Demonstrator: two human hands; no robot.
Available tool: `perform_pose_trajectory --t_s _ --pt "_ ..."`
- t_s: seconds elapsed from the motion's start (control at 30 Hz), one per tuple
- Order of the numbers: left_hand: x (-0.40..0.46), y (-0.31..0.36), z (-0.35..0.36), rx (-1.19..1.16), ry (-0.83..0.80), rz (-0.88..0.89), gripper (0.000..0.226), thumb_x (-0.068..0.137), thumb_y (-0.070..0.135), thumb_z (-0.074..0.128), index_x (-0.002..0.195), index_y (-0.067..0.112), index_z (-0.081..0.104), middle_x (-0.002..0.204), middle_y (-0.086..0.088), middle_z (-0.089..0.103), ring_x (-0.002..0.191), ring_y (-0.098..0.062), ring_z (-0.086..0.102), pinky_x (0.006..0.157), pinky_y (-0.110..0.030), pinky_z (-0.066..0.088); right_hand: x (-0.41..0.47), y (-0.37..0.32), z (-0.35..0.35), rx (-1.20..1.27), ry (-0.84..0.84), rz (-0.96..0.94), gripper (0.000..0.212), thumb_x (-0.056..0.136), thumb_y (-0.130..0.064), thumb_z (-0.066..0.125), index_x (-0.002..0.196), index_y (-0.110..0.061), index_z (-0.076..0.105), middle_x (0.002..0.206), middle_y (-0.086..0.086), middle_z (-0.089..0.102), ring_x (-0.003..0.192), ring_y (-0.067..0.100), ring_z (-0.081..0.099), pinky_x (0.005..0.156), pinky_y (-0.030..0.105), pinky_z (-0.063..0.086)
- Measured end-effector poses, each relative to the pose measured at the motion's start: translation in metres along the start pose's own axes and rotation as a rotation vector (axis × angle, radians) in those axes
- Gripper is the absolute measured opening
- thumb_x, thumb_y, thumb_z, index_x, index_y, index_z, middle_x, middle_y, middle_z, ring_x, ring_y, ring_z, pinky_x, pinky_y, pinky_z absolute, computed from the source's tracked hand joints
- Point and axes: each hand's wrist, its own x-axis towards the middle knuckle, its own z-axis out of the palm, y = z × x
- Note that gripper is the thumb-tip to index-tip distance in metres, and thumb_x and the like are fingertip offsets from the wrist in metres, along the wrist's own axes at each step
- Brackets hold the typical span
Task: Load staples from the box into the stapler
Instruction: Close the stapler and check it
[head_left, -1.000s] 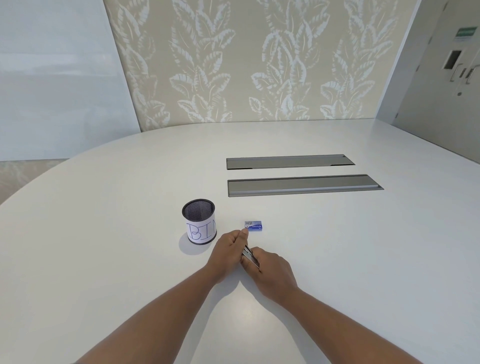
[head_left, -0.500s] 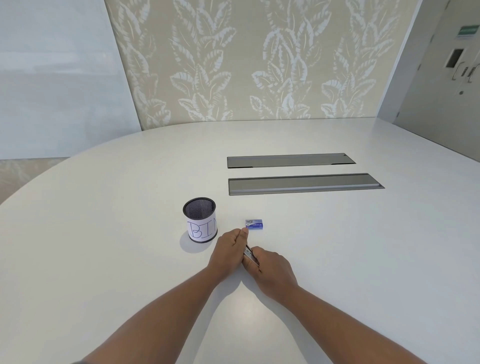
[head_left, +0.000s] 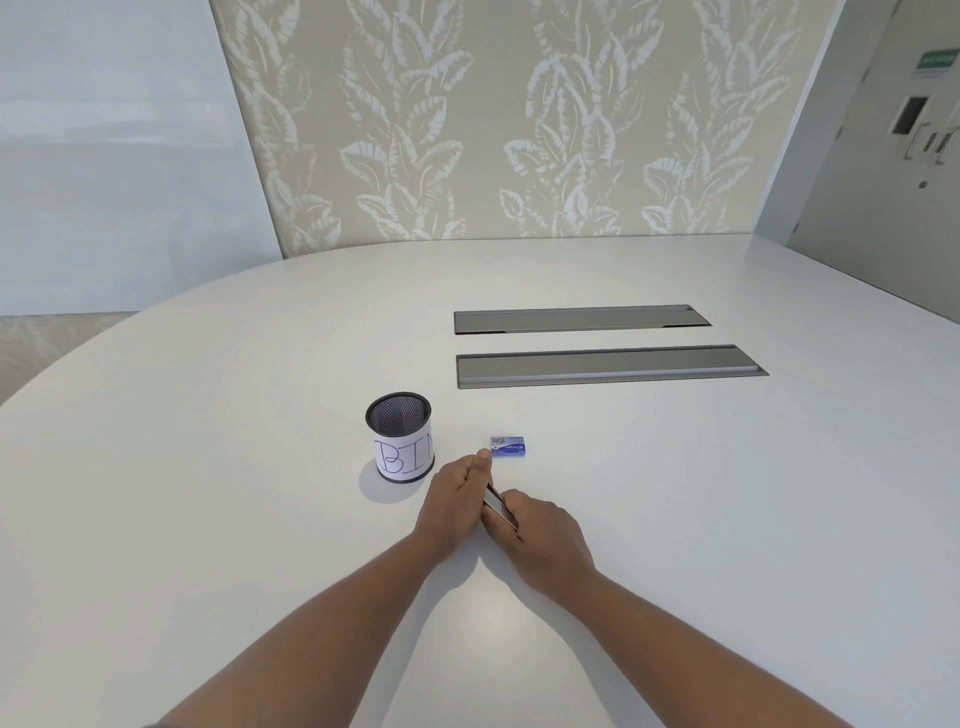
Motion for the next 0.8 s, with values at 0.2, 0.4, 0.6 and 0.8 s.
perform_pose_trajectory --t_s 0.2,0.4,0.6,0.8 --pt "-0.003 0.0 -0.004 -0.113 -0.061 -0.033 0.044 0.106 0.037 0.04 0.082 0.006 0.06 0.069 0.002 0.06 0.061 -0.011 0.05 0.062 -0.025 0.039 0.003 0.003 0.001 0.063 0.046 0.018 0.043 0.09 -0.073 0.037 0.081 -0.032 0.043 0.064 -0.008 0.053 0.061 0.008 0.051 0.053 0.027 0.034" --pt "-0.004 0.0 -0.011 -0.248 -0.144 -0.103 0.029 0.106 0.025 0.043 0.104 0.014 0.07 0.058 0.011 0.059 0.045 -0.006 0.043 0.044 -0.017 0.035 0.003 0.005 -0.001 0.182 0.082 0.028 0.035 0.088 -0.072 0.047 0.105 -0.041 0.05 0.076 -0.014 0.063 0.071 0.004 0.058 0.062 0.029 0.045" --pt "-0.003 0.001 -0.018 -0.229 -0.197 -0.134 0.038 0.093 0.012 0.058 0.129 0.023 0.062 0.082 -0.004 0.057 0.057 -0.014 0.053 0.05 -0.028 0.046 0.006 0.007 -0.001 0.242 0.124 0.01 0.031 0.09 -0.064 0.05 0.108 -0.04 0.057 0.092 -0.019 0.063 0.085 0.001 0.057 0.067 0.023 0.039" --pt "-0.003 -0.004 -0.037 0.016 -0.258 0.024 0.053 0.081 0.005 0.073 0.127 0.029 0.062 0.109 -0.004 0.058 0.066 -0.012 0.054 0.064 -0.022 0.052 0.01 0.01 0.001 0.241 0.151 0.001 0.03 0.094 -0.04 0.063 0.122 -0.028 0.065 0.107 -0.014 0.055 0.096 0.005 0.055 0.079 0.026 0.046"
